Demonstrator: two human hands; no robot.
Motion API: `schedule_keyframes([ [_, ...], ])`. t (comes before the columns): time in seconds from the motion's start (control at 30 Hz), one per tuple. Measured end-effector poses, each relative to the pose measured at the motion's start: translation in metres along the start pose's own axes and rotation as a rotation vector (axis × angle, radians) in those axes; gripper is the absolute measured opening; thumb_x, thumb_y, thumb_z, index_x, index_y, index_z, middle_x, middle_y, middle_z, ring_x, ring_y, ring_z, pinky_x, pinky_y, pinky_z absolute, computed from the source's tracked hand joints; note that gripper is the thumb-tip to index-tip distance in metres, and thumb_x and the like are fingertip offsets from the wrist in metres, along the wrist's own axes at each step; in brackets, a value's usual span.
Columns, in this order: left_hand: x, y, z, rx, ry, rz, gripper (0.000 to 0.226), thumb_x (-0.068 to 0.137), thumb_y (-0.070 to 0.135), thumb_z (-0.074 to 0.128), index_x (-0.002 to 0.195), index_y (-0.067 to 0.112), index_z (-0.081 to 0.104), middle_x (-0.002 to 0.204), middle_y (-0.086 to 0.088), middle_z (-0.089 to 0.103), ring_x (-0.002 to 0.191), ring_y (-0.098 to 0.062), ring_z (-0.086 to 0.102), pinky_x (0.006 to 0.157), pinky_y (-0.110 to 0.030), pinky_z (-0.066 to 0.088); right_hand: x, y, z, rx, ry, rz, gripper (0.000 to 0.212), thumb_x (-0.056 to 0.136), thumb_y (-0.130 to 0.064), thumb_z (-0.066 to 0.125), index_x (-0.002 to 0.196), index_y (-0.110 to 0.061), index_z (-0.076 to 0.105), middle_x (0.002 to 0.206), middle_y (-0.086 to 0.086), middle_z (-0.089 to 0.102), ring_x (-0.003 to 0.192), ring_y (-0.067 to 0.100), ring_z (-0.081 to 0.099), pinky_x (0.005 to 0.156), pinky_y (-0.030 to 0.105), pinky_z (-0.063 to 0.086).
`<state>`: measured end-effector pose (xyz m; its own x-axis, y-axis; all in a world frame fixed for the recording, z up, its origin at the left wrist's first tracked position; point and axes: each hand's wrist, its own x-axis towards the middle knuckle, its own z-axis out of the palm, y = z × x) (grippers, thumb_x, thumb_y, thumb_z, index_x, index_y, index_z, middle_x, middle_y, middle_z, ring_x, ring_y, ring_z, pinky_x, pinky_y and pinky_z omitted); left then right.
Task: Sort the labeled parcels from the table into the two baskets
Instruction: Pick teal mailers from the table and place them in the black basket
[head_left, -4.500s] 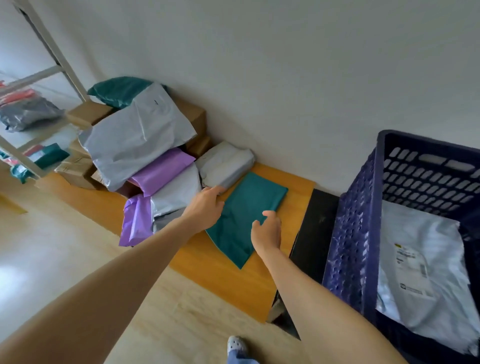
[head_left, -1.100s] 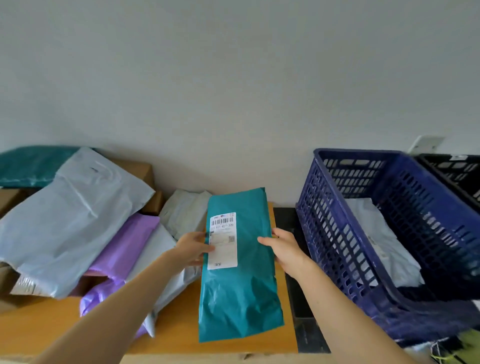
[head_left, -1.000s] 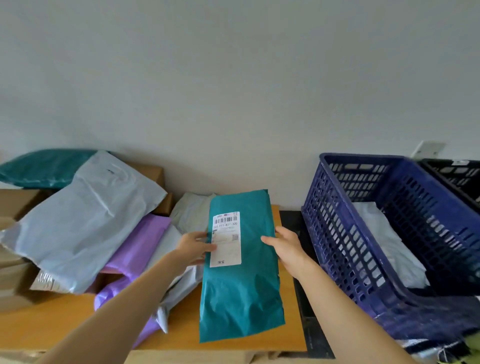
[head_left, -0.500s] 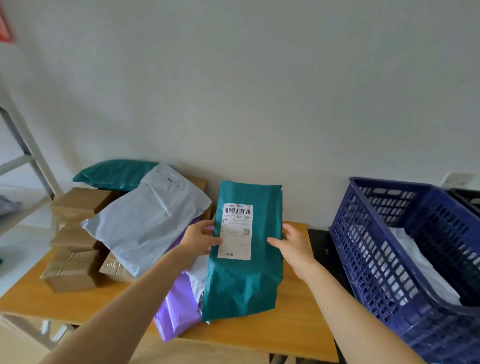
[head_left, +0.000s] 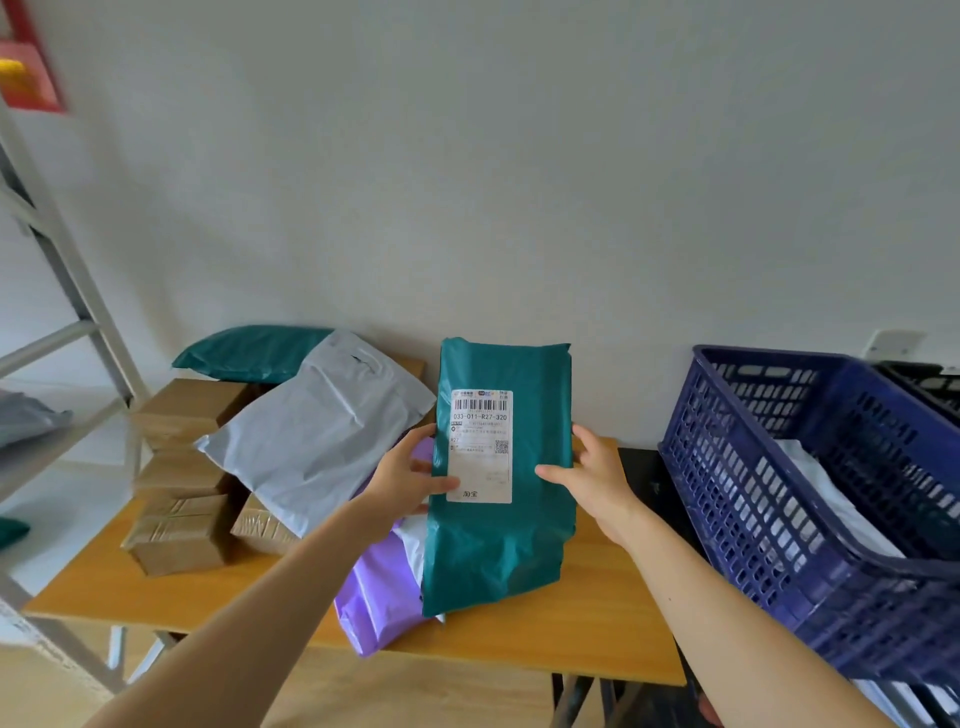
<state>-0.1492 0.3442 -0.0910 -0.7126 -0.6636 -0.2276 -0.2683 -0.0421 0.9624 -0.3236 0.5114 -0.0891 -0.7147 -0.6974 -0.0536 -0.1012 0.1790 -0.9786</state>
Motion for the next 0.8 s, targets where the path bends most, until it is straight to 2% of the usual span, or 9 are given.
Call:
schedule_keyframes([
  [0.07, -0.003, 0.0, 0.0, 0.006, -0.026, -0.005, 0.072, 0.078, 0.001, 0.075, 0.13, 0.04, 0.043, 0.096, -0.005, 0.066, 0.081, -0.013, 0.067, 0.051, -0.024, 0.055, -0.008, 0.002, 0.0, 0.025, 0.018, 0.002, 0.064, 0.082, -0.006, 0.074, 0.135, -0.028, 0.044, 0.112, -0.009, 0.064, 0.102, 0.01, 0.063, 0.071, 0.024, 0.054],
  [0.17, -0.005, 0.002, 0.005, 0.016, -0.061, -0.011, 0.075, 0.078, 0.002, 0.076, 0.132, 0.041, 0.041, 0.101, -0.005, 0.065, 0.089, -0.017, 0.065, 0.054, -0.027, 0.058, -0.017, 0.006, -0.004, 0.031, 0.06, -0.011, 0.06, 0.082, -0.006, 0.074, 0.129, -0.031, 0.047, 0.108, -0.011, 0.065, 0.097, 0.007, 0.065, 0.067, 0.019, 0.053],
  [0.3, -0.007, 0.005, 0.018, 0.041, -0.104, -0.007, 0.082, 0.076, 0.003, 0.078, 0.136, 0.042, 0.038, 0.105, -0.005, 0.063, 0.091, -0.017, 0.066, 0.056, -0.029, 0.058, -0.027, 0.006, -0.016, 0.031, 0.111, -0.012, 0.058, 0.081, -0.007, 0.074, 0.127, -0.032, 0.048, 0.106, -0.009, 0.067, 0.09, 0.002, 0.066, 0.06, 0.015, 0.052],
  [0.4, -0.007, 0.012, 0.031, 0.075, -0.132, 0.021, 0.087, 0.073, 0.005, 0.081, 0.134, 0.047, 0.035, 0.105, -0.005, 0.062, 0.093, -0.018, 0.065, 0.066, -0.036, 0.06, -0.035, 0.003, -0.029, 0.028, 0.157, -0.021, 0.061, 0.081, -0.008, 0.074, 0.13, -0.031, 0.048, 0.109, -0.009, 0.066, 0.093, 0.001, 0.065, 0.065, 0.016, 0.053],
  [0.47, -0.009, 0.018, 0.042, 0.089, -0.162, 0.033, 0.088, 0.073, 0.007, 0.081, 0.134, 0.049, 0.033, 0.103, -0.002, 0.062, 0.091, -0.016, 0.065, 0.064, -0.035, 0.06, -0.04, 0.001, -0.04, 0.023, 0.199, -0.024, 0.059, 0.081, -0.008, 0.074, 0.13, -0.027, 0.048, 0.11, -0.008, 0.066, 0.094, 0.002, 0.065, 0.066, 0.016, 0.052],
  [0.57, -0.013, 0.031, 0.064, 0.109, -0.222, 0.049, 0.089, 0.076, 0.006, 0.079, 0.138, 0.047, 0.03, 0.102, 0.0, 0.063, 0.09, -0.016, 0.065, 0.061, -0.034, 0.06, -0.05, 0.0, -0.061, 0.018, 0.27, -0.033, 0.047, 0.081, -0.007, 0.074, 0.119, -0.025, 0.052, 0.11, -0.008, 0.066, 0.09, -0.001, 0.063, 0.066, 0.016, 0.052],
  [0.67, -0.02, 0.043, 0.092, 0.114, -0.26, 0.055, 0.089, 0.077, 0.004, 0.077, 0.141, 0.043, 0.029, 0.101, 0.001, 0.063, 0.083, -0.015, 0.067, 0.054, -0.031, 0.057, -0.065, -0.002, -0.088, 0.007, 0.313, -0.027, 0.047, 0.081, -0.008, 0.073, 0.122, -0.019, 0.053, 0.111, -0.006, 0.065, 0.093, 0.003, 0.063, 0.072, 0.02, 0.052],
  [0.8, -0.034, 0.053, 0.135, 0.104, -0.314, 0.044, 0.088, 0.077, 0.003, 0.076, 0.139, 0.044, 0.03, 0.108, -0.003, 0.063, 0.09, -0.024, 0.068, 0.06, -0.04, 0.06, -0.09, 0.0, -0.129, 0.001, 0.363, -0.022, 0.05, 0.082, -0.009, 0.072, 0.127, -0.016, 0.05, 0.116, -0.003, 0.062, 0.096, 0.006, 0.061, 0.074, 0.022, 0.052],
])
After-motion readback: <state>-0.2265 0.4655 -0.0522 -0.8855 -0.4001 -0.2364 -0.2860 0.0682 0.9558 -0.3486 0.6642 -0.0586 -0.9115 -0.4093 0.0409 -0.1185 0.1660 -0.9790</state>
